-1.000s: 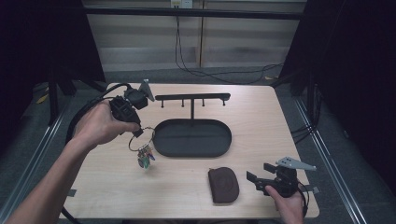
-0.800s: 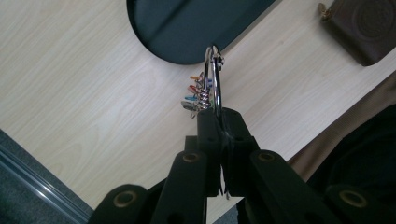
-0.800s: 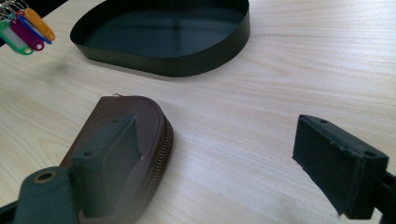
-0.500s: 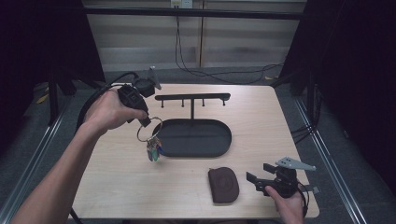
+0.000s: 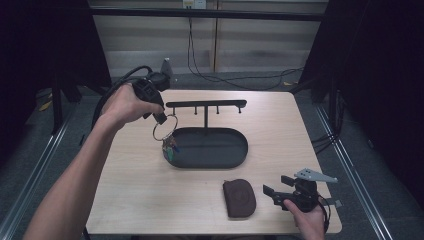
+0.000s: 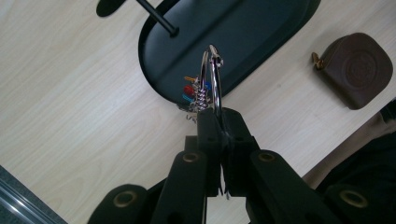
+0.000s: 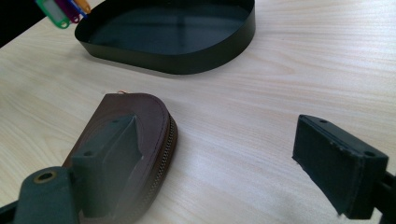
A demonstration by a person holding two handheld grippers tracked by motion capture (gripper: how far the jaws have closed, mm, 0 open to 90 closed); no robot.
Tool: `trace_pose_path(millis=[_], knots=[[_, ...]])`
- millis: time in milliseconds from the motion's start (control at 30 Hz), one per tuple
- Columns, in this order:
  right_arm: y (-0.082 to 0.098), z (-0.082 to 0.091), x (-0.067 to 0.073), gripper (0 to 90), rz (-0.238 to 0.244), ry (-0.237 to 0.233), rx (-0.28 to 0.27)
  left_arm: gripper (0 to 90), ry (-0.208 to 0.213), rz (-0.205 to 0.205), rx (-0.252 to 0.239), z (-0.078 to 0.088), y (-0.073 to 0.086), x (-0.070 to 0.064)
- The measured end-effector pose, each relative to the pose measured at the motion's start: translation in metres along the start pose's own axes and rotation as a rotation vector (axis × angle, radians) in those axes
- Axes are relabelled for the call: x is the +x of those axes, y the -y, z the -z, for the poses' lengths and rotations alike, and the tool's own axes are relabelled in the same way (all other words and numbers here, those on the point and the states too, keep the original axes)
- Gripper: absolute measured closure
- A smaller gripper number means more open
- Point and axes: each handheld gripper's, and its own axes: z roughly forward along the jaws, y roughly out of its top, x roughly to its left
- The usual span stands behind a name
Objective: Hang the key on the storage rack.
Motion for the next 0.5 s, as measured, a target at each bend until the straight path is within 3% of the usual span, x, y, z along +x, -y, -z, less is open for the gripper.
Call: trace_pose_path(millis=[233,500], knots=[[0.0,0.0,0.0,14.2,0.008,-0.004,0.001,87.9,-0.012,0.028,-0.006,-0.002,-0.016,0.007],[0.001,0.0,0.002,14.2,0.011,-0.009,0.005,87.9,-0.029,0.023,0.02,-0.016,-0.024,0.016]])
